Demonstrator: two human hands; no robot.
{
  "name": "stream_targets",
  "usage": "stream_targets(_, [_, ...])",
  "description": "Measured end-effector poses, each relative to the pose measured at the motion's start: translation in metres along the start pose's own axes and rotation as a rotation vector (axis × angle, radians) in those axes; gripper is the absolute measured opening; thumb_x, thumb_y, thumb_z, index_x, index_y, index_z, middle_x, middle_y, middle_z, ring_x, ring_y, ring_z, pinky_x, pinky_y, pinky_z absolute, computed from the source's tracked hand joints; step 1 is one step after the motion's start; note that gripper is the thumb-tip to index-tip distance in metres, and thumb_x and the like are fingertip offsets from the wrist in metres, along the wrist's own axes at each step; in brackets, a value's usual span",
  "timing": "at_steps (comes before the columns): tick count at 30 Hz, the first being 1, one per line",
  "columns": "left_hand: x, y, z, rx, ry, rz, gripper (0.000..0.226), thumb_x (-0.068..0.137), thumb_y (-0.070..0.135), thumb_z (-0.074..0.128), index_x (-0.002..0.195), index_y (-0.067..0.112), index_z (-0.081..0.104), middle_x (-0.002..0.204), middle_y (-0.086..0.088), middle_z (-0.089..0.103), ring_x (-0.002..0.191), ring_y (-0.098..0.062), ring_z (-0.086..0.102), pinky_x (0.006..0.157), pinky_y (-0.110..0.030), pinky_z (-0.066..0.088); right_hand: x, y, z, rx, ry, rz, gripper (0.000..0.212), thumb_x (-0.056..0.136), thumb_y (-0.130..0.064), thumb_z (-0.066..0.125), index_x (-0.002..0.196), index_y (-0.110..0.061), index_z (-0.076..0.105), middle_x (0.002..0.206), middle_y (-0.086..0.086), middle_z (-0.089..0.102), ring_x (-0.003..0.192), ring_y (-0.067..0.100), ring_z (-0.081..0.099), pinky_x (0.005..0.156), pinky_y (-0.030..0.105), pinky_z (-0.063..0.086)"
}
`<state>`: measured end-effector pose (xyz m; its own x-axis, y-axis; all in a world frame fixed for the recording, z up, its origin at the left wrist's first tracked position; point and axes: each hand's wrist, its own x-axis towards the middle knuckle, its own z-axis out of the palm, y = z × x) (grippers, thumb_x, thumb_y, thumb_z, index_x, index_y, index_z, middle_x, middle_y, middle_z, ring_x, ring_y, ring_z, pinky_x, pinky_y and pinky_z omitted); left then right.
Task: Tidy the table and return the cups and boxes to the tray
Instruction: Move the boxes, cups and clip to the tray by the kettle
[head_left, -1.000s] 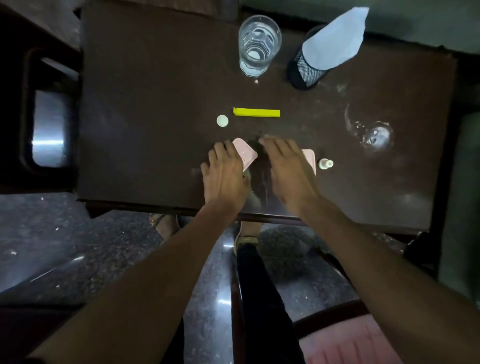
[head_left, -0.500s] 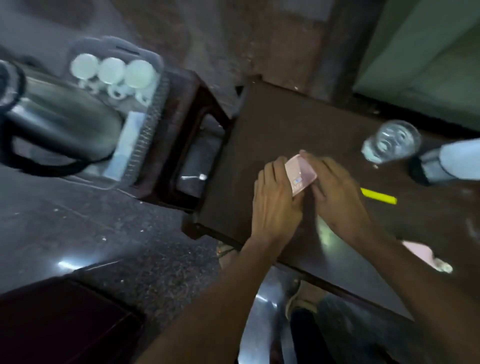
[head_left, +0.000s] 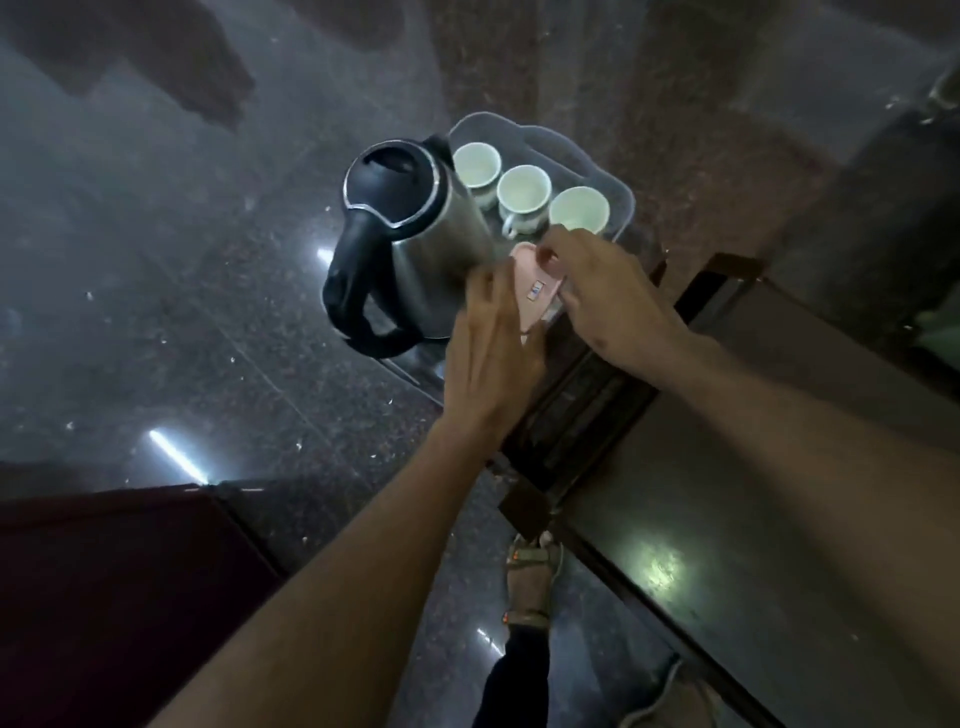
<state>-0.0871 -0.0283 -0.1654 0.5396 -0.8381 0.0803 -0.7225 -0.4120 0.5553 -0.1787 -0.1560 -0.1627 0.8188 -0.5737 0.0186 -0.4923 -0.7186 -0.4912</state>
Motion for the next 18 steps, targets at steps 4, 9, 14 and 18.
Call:
stream_targets(4, [0.007,-0.009,0.012,0.001,-0.113,-0.018,0.049,0.099,0.017,0.064,0.146,0.007,0.052,0.139,-0.016,0.052,0.114,-0.041,0.062,0.088,-0.051,0.053,0.002,0.012,0.013,-0.052,-0.007,0.042,0.033,0.087,0.002,0.057,0.118,-0.011,0.055,0.114,0.013,0.063,0.105,0.038,0.062,0.08,0.039,0.045])
stream_targets(9, [0.014,-0.008,0.023,0.008,-0.169,-0.047,0.046,0.098,0.001,0.057,0.144,0.002,0.054,0.142,-0.018,0.052,0.121,-0.041,0.058,0.095,-0.052,0.051,0.003,0.014,0.012,-0.158,-0.037,0.007,0.034,0.09,-0.002,0.049,0.12,-0.011,0.062,0.117,0.013,0.064,0.106,0.038,0.064,0.091,0.048,0.051])
stream_targets(14, [0.014,-0.009,0.03,0.057,-0.182,-0.055,0.036,0.102,0.002,0.047,0.136,0.001,0.061,0.142,-0.015,0.055,0.123,-0.038,0.058,0.098,-0.048,0.05,0.0,0.016,0.007,-0.256,-0.141,-0.018,0.05,0.092,-0.026,0.033,0.122,-0.014,0.072,0.122,0.009,0.064,0.112,0.034,0.063,0.098,0.045,0.047])
stream_targets(18, [0.017,-0.01,0.032,0.099,-0.188,-0.062,0.041,0.112,0.014,0.034,0.142,0.0,0.059,0.144,-0.018,0.057,0.126,-0.038,0.057,0.104,-0.043,0.041,-0.008,0.021,0.01,-0.337,-0.211,-0.045,0.04,0.091,-0.017,0.063,0.13,-0.024,0.067,0.128,-0.001,0.063,0.127,0.025,0.057,0.108,0.037,0.04])
